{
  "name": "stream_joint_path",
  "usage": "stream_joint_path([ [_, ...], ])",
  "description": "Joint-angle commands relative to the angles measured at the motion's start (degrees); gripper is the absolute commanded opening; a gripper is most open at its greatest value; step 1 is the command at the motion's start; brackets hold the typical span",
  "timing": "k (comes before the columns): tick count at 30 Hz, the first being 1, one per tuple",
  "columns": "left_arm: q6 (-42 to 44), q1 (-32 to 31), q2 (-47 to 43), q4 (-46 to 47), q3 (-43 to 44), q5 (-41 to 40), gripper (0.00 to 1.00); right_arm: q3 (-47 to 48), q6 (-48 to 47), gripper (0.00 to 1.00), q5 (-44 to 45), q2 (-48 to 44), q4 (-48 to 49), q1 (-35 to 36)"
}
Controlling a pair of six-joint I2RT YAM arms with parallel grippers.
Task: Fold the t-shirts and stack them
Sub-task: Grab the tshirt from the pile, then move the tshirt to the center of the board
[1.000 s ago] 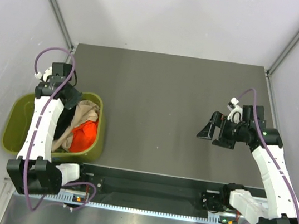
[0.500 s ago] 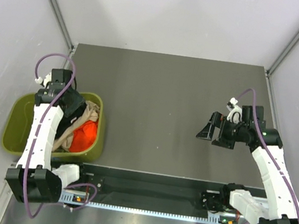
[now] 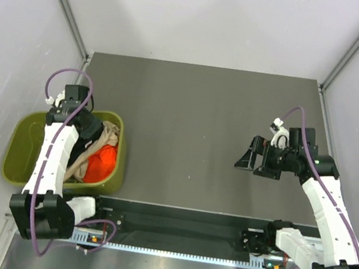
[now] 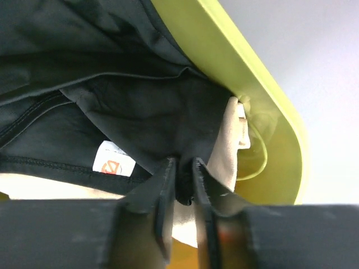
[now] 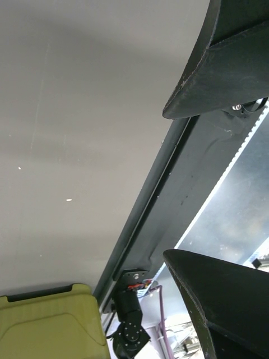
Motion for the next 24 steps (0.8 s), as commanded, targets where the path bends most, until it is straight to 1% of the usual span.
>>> stream_joint_path([
  [1,-0.5,0.3,-1.8,1.6,0.4,-0.1,0.19,1.8,-1.4,1.0,0.7,-0.9,-0.7,1.5],
  [2,-0.5,0.3,-2.9,1.6,0.4,-0.2,0.07,1.8,-1.4,1.0,0.8,-0.8,-0.7,1.6],
  [3,-0.6,0.4,-3.3,1.3,0.6,-0.6,0.0,1.8,-1.4,1.0,0.8,-0.6,-0.7,1.7],
  [5,-1.0,0.4,-4.0,-0.5,2.5,-1.9,0.0,1.8,-1.4,1.0,0.8,-0.4,-0.5,2.0],
  [6,-1.0,0.4,-4.3,-1.2,4.7,-2.6,0.0,1.9,-1.5,1.0,0.8,-0.2,-0.5,2.3],
  [8,-0.5,0.4,-5.2,-3.5,7.7,-5.6,0.0,2.2,-1.5,1.0,0.8,-0.1,-0.5,2.6],
  [10,0.2,0.3,-5.7,-5.7,14.2,-7.9,0.0,2.3,-1.4,1.0,0.9,0.4,-0.3,2.9],
  [11,1.1,0.4,-5.9,-5.9,16.9,-7.9,0.0,2.4,-1.2,1.0,0.8,0.6,-0.1,3.2],
  [12,1.6,0.4,-6.1,-5.4,22.4,-7.4,0.0,2.5,-1.2,1.0,0.8,0.9,0.0,3.3],
  [13,2.2,0.3,-6.4,-4.5,25.5,-6.2,0.0,2.6,-1.2,1.0,0.8,1.0,0.2,3.4],
  [14,3.3,0.4,-6.4,-0.9,28.9,-3.0,0.0,3.0,-1.0,0.99,0.7,1.2,0.2,3.8],
  [15,3.3,0.4,-6.1,0.8,36.1,-0.9,0.0,3.1,-1.1,1.0,0.6,1.5,0.3,3.9],
  [16,3.1,0.3,-5.6,3.2,39.6,1.2,0.0,3.2,-0.9,1.0,0.5,1.6,0.4,4.1],
  [17,2.2,0.3,-3.9,7.3,43.3,6.2,0.0,3.4,-0.7,1.0,0.4,1.8,0.7,4.3],
  [18,1.3,0.4,-2.9,9.3,50.2,8.5,0.0,3.4,-0.4,1.0,0.4,1.9,1.3,4.4],
  [19,0.2,0.4,-1.7,11.1,53.3,11.2,0.0,3.3,-0.4,1.0,0.0,2.2,1.8,4.4],
  [20,-3.5,0.3,0.8,12.9,56.1,14.1,0.0,3.2,-0.1,1.0,-0.3,2.3,2.1,4.5],
  [21,-5.7,0.3,2.2,18.2,60.8,19.7,0.0,3.3,0.1,1.0,-0.6,2.9,2.4,4.5],
  [22,-10.7,0.3,3.5,21.2,63.0,23.0,0.0,3.3,0.3,1.0,-1.0,3.3,2.4,4.5],
  [23,-13.6,0.4,6.5,24.3,65.0,25.5,0.0,3.8,0.2,1.0,-1.0,3.7,2.3,4.5],
  [24,-16.4,0.3,7.9,30.5,68.4,30.7,0.0,4.2,0.3,1.0,-1.1,3.7,2.0,4.5],
])
